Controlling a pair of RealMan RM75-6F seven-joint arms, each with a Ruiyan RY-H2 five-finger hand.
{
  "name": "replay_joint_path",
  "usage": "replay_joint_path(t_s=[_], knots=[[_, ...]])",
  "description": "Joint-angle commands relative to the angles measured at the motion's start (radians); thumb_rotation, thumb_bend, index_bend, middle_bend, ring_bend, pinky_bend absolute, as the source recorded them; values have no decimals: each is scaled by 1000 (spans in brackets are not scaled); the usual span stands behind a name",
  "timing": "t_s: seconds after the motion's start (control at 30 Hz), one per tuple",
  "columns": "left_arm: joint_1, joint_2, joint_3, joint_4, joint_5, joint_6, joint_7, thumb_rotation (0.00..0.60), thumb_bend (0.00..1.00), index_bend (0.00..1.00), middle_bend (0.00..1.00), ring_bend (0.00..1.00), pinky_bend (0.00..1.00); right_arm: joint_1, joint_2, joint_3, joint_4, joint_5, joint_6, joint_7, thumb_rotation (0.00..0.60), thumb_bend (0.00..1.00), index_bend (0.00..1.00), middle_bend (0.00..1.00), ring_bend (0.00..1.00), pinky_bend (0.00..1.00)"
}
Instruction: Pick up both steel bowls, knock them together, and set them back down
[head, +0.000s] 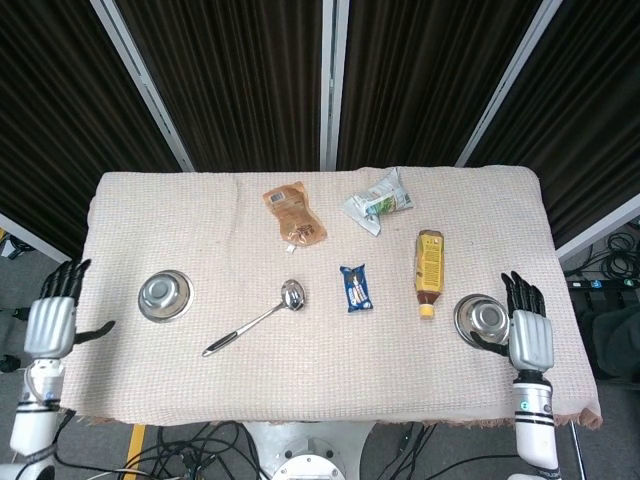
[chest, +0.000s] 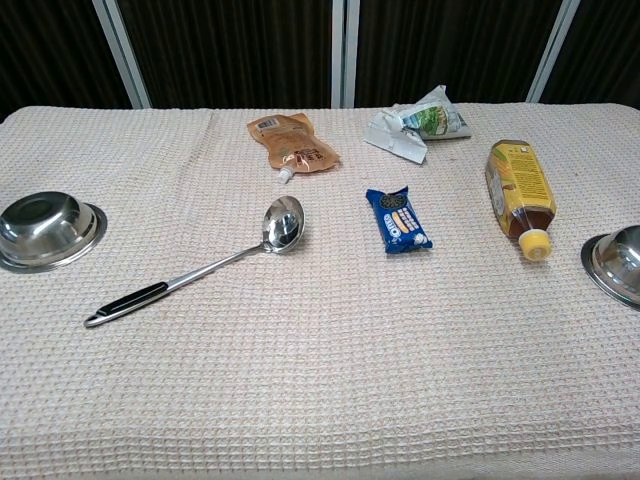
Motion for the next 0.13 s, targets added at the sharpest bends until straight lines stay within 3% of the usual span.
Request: replay_joint_path(t_s=[0.03,0.13], knots=[[113,13,23,-105,-41,85,75,600,0,26,36,0,155,-27,-25,-18,43,-39,18,44,600,0,0,0,0,0],[152,12,39,-119,-30,119,80,600,0,29,45,0,153,-41,-35,-24,62,-59,25,67,600,0,0,0,0,0]])
